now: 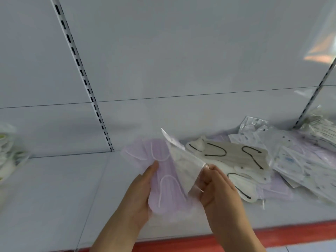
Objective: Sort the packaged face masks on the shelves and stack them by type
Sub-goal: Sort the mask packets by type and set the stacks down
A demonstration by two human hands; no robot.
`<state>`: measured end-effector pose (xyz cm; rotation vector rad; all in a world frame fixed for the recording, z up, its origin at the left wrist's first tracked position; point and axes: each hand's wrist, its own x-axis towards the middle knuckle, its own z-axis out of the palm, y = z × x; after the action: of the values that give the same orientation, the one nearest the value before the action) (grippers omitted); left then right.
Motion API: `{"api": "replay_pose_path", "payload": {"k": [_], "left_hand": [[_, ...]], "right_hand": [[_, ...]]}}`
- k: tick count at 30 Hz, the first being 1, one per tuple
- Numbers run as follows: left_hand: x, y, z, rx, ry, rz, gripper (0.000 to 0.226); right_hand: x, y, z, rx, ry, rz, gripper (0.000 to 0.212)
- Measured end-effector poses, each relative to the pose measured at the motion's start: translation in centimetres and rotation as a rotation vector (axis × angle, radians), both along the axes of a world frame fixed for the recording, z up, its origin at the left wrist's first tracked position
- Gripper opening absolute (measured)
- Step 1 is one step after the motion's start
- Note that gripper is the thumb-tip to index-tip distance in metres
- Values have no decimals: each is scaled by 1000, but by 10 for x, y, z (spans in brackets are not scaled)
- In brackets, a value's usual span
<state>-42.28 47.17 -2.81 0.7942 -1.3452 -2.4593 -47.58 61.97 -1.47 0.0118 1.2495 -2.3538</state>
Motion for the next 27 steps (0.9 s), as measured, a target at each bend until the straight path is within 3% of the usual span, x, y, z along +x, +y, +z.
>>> {"api": "replay_pose_path", "payload": {"k": [4,9,12,15,17,20,21,24,27], "left_hand": [[5,-14,-7,-100,-71,118,26],[19,-39,-11,-228,-109,215,27],[26,-48,-15,-263,-148,255,33],[32,-52,-13,-360,-136,236,32],[37,-52,-7,-470,-71,214,29],[46,-52,6,-715,46,171,27],[50,-52,10,-793,80,138,26],[60,-56,15,-859,186,31,31],[70,-70,12,-856,131,-89,31]], "right_hand": [[-19,17,5,197,267,-346,27],[-49,47,15,786,938,-697,7],[-62,48,13,980,1156,-619,6],[-68,38,-3,1248,1225,-278,11],[-59,23,-11,1208,1140,-93,25],[-33,-12,-5,871,975,100,62],[-23,-24,0,727,934,189,67],[0,-50,12,403,907,303,51],[5,-60,16,339,905,323,80]]}}
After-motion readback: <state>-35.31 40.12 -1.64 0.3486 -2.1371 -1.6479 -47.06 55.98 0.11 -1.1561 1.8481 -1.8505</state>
